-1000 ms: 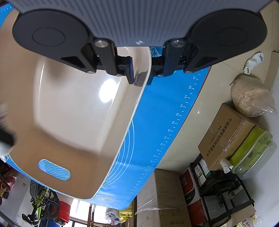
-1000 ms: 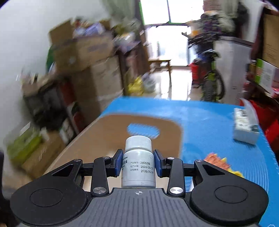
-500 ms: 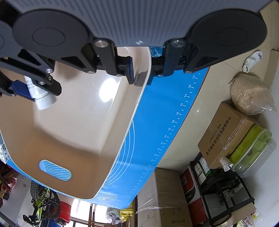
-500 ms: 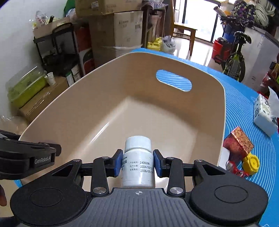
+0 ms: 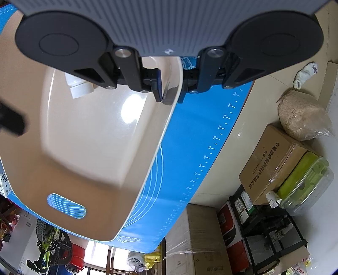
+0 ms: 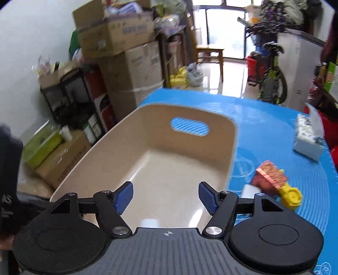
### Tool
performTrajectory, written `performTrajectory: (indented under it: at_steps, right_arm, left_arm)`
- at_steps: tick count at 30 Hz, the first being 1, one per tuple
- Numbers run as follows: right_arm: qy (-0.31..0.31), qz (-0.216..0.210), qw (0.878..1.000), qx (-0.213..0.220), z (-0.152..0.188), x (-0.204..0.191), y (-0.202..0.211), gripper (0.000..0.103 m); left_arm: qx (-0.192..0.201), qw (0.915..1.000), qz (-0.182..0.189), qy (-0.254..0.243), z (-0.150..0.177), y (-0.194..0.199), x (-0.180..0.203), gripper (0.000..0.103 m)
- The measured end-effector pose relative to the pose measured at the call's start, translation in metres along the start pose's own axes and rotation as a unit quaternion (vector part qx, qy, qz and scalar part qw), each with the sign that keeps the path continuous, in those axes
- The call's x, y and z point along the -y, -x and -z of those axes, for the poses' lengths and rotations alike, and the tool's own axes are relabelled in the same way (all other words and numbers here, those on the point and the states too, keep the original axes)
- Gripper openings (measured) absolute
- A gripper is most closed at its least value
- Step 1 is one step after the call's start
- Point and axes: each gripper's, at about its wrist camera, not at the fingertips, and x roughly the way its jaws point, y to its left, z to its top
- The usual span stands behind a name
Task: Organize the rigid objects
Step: 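Carry the pill bottle into the beige bin and open the right tool, then grasp the red action figure with the right tool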
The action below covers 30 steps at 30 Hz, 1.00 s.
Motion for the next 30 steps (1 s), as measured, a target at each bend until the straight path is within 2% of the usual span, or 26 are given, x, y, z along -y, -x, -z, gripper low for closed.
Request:
performTrajectory:
  at_steps: [5,11,19,26,30]
  right_arm:
    - [-0.01,0.043,0.999,0.03,-0.005,0.035,0.018,0.078]
    - [-0.044,0.102,0.994,0.018,0.008,0.096,0.013,0.078]
    - [-0.065,0.162,0.983,-0.055,0.036,0.149,-0.017,0.078]
    - [-0.071,0.165,0.976,-0.122,0.057,0.169,-0.043,0.077]
    - [-0.068,0.157,0.977,-0.127,0.062,0.168,-0.045,0.077]
  left_arm:
    - [-0.001,1.0,0.0,0.004,0.0,0.0,-0.001,0.016]
    - [-0.001,1.0,-0.003,0.007,0.0,0.001,0.0,0.016]
    - [-0.002,0.9999,-0.004,0.012,0.0,0.001,0.0,0.016]
    - [-0.002,0.9999,-0.004,0.013,0.0,0.001,0.0,0.017]
    - [-0.002,0.9999,-0.004,0.012,0.0,0.001,0.0,0.017]
